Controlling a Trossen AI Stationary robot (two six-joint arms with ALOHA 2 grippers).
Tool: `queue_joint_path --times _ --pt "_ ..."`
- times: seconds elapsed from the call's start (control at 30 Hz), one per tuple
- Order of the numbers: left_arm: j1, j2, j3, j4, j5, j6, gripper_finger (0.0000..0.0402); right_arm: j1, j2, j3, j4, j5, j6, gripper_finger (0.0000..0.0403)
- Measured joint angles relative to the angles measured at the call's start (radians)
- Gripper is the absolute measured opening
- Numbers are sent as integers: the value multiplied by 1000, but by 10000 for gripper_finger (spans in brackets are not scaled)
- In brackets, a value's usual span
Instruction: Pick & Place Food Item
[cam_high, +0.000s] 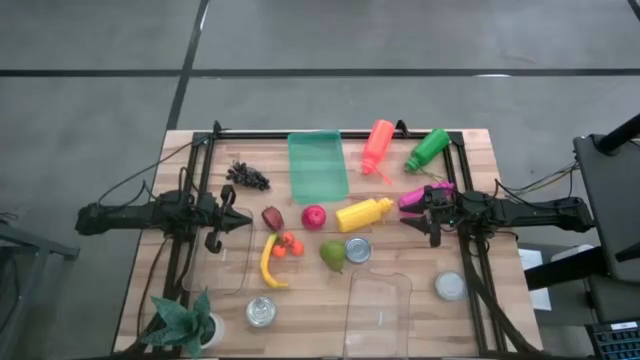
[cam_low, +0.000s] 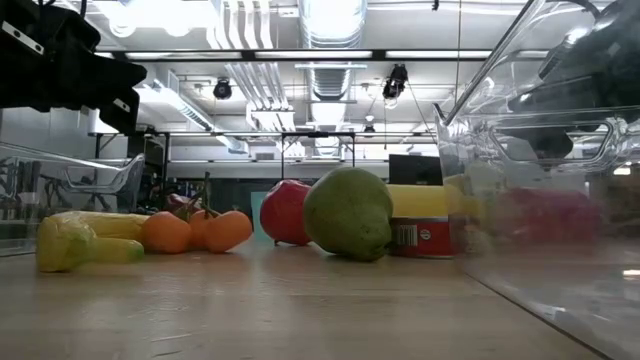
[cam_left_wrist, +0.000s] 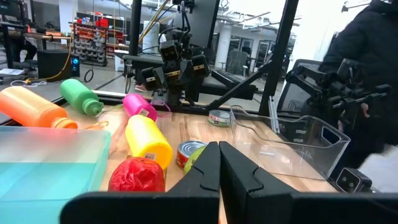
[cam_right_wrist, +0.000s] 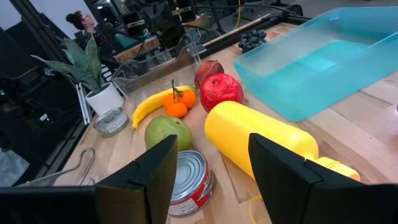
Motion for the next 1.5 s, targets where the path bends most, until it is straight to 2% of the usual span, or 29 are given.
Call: queue_joint_path --times 0.43,0.67,0.77,0.87,0.93,1.0,1.07,1.27,1.4,1.5 --pt "0 0 0 0 0 0 1 0 1 0 18 5 45 194" --pt "0 0 0 0 0 0 1 0 1 0 245 35 30 194" --pt "0 0 0 0 0 0 1 0 9 0 371 136 -49 194" --pt "0 0 0 0 0 0 1 0 17 5 503 309 -124 194" --pt "0 0 0 0 0 0 1 0 19 28 516 437 -147 194" --pt "0 0 0 0 0 0 1 -1 22 62 501 543 -150 194" --pt "0 0 0 0 0 0 1 -1 26 106 485 599 -197 194" --pt "0 0 0 0 0 0 1 0 118 296 364 641 -359 194" --pt "0 0 0 0 0 0 1 -1 213 461 157 703 -403 194" --pt "0 0 0 0 0 0 1 0 288 591 -47 704 -386 194"
